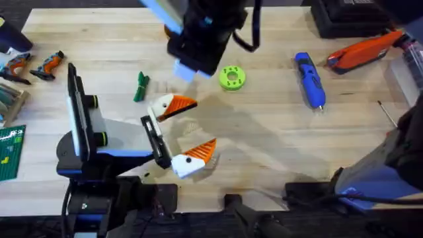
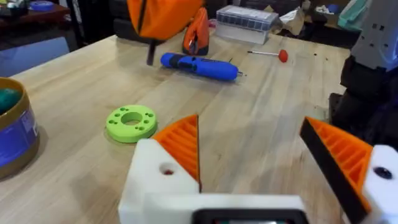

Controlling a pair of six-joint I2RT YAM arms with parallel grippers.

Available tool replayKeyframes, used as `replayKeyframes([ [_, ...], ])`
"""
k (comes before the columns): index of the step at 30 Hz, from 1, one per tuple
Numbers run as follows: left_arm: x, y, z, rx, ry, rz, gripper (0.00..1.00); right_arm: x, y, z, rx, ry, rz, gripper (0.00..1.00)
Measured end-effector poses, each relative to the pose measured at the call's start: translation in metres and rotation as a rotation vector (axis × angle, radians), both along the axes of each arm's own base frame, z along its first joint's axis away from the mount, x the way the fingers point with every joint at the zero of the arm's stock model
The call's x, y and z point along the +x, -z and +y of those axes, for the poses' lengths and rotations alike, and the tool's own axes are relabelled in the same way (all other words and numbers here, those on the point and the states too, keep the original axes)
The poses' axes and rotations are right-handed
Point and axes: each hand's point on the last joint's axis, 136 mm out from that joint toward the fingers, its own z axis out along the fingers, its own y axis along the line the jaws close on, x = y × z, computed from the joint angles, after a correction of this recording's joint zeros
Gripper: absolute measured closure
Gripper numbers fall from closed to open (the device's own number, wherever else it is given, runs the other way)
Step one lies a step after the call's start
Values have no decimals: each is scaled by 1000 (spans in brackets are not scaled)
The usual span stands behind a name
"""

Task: Pick up the gripper from the table and insert it into the empty holder that is missing its gripper. Then pick up a screw, insert it into the mounting hole, and use the screwdriver to tighten it. Finally, clean up the table by picking up the vegetable and placing it into the bucket.

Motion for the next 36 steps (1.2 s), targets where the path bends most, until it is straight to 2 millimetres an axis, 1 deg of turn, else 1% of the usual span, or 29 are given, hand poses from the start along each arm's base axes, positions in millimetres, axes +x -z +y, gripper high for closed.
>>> replayKeyframes([
  [1, 0, 0, 0, 0, 0, 0, 15, -11, 0, 8, 0, -52, -1, 995],
  [3, 0, 0, 0, 0, 1, 0, 15, -15, 0, 11, -1, -74, -5, 995],
  [12, 0, 0, 0, 0, 0, 0, 15, -27, 0, 19, -2, -138, -13, 995],
  [19, 0, 0, 0, 0, 0, -1, 15, -34, -4, 36, 37, -192, -40, 995],
  [23, 0, 0, 0, 0, 1, 0, 15, -42, -5, 41, 60, -230, -14, 995],
  [27, 0, 0, 0, 0, 0, 0, 15, -45, 0, 42, 52, -241, 8, 995],
  [33, 0, 0, 0, 0, 0, 0, 16, -43, 16, 49, 28, -253, 33, 995],
  [36, 0, 0, 0, 0, 0, 0, 15, -43, 19, 50, 21, -257, 37, 995],
])
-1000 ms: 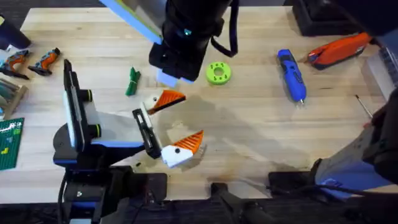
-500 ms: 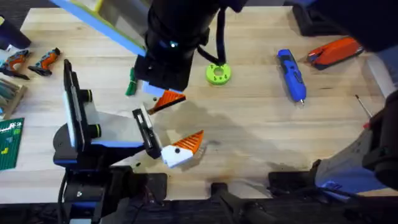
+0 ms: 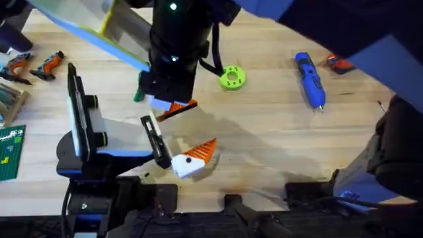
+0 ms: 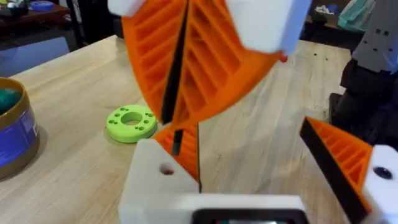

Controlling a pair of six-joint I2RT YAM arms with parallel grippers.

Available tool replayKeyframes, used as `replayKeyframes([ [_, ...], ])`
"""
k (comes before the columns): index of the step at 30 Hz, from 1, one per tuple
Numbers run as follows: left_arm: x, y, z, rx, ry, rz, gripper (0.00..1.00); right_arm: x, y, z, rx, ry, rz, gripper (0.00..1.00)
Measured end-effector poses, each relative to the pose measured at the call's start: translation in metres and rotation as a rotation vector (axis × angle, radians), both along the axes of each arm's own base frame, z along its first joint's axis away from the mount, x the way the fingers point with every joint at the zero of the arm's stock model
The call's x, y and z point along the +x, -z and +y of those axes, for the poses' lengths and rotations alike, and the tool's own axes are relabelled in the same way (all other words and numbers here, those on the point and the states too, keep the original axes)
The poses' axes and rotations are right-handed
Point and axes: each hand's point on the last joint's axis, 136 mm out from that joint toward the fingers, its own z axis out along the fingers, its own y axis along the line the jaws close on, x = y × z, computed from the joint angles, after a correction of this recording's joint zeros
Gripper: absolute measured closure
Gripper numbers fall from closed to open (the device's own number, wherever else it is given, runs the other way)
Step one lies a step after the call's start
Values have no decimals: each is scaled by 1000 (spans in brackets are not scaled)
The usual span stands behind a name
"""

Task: Pick up the gripper from the table and insert it into the empty holder that is missing its gripper. Then pick up a screw, insert it into the mounting hole, and use the screwdriver to tighten it. Finally, clean up the table by picking up the vegetable and placing it into the bucket.

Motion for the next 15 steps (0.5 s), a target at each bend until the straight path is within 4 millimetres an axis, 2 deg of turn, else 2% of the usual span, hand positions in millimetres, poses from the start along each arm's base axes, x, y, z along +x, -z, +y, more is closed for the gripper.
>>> replayKeyframes([
  [15, 0, 0, 0, 0, 0, 1, 15, 3, 1, -2, -13, 5, -18, 995],
])
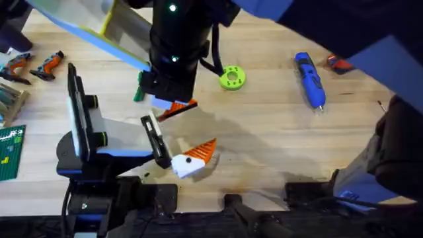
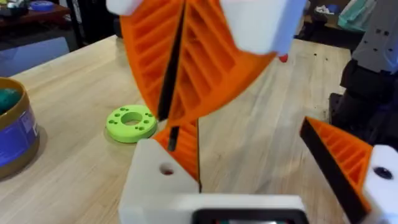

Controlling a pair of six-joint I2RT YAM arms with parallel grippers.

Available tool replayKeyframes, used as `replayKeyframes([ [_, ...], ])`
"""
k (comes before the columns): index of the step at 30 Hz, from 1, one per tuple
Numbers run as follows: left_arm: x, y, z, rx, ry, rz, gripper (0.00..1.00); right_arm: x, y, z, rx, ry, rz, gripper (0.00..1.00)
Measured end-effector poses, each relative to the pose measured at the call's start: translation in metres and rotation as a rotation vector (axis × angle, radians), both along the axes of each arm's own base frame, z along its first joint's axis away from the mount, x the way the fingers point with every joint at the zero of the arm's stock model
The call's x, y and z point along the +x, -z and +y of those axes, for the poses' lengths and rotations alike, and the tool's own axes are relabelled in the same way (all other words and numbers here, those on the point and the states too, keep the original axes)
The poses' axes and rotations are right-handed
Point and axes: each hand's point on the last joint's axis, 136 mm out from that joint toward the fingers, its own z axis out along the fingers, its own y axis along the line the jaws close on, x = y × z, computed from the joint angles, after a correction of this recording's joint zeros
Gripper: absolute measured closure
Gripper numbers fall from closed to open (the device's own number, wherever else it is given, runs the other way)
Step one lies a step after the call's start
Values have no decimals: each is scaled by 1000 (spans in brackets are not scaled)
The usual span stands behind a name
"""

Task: Pick up the gripper from the table and insert it into the empty holder that is missing its gripper. Then pick up a screw, insert it into the mounting hole, and use the screwdriver to tighten it. Finally, clean up the table by picking up the vegetable and placing it into the bucket.

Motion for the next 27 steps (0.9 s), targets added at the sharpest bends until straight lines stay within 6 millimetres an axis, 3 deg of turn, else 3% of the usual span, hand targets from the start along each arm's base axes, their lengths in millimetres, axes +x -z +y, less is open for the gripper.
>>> replayKeyframes([
  [27, 0, 0, 0, 0, 0, 0, 15, 2, 14, 4, -36, -2, -2, 995],
])
